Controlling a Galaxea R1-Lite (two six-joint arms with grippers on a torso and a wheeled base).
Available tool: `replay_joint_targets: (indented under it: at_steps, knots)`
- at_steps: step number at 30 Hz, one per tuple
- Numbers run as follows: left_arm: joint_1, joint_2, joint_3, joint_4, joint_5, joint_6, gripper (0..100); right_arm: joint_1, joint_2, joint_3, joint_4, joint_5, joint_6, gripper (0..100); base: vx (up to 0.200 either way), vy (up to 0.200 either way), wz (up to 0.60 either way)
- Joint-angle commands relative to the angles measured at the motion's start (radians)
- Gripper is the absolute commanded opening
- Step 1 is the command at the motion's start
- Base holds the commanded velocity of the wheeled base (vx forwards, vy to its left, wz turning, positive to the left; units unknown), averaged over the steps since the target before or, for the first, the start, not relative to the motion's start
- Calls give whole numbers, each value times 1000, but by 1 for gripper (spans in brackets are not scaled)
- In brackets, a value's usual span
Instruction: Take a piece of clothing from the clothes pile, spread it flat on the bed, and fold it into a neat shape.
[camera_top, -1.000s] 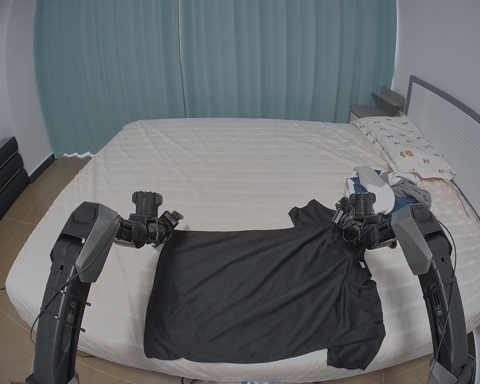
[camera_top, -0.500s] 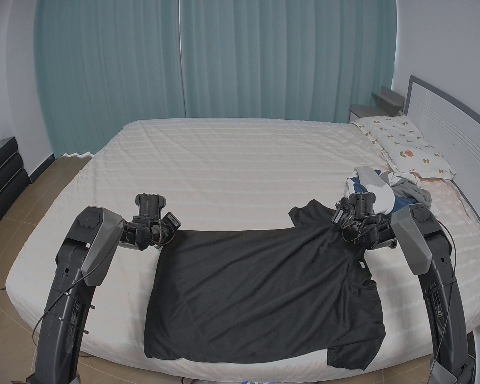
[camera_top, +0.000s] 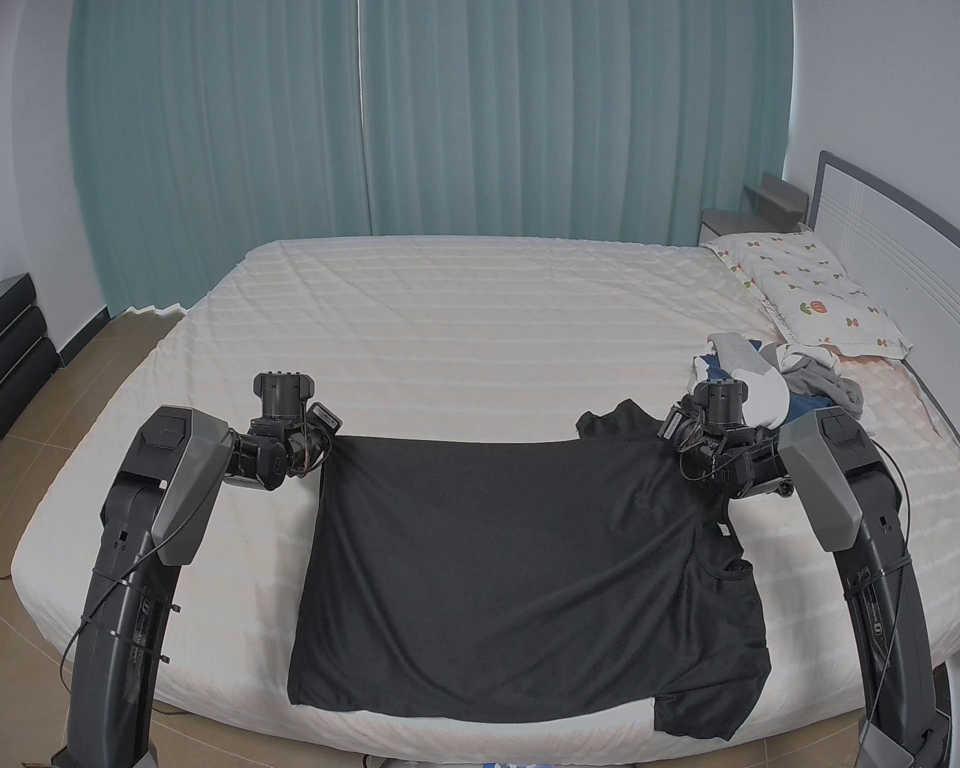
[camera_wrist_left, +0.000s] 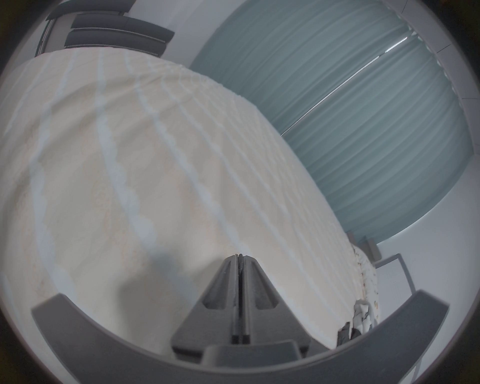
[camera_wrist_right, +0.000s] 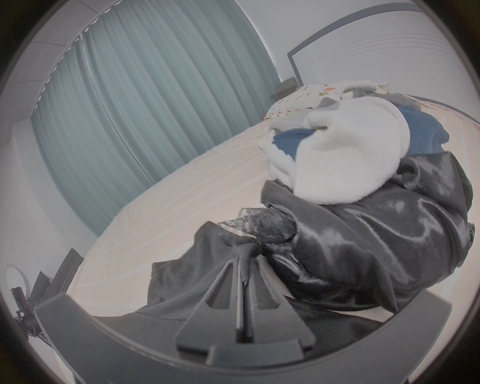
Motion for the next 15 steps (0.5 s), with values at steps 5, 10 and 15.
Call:
replay_joint_targets:
  at_steps: [5,10,15]
  knots:
    - [17,13,-7,-92,31,-4,0,5,37,-17,-59,0,0,0,0,0,0]
    - [29,18,-16,-92,32,-4,0,16,41,-17,-81,0,-1,0,0,0,0]
    - [31,33,-17,-93,31,3,0,16,51,-17,-81,0,-6,0,0,0,0]
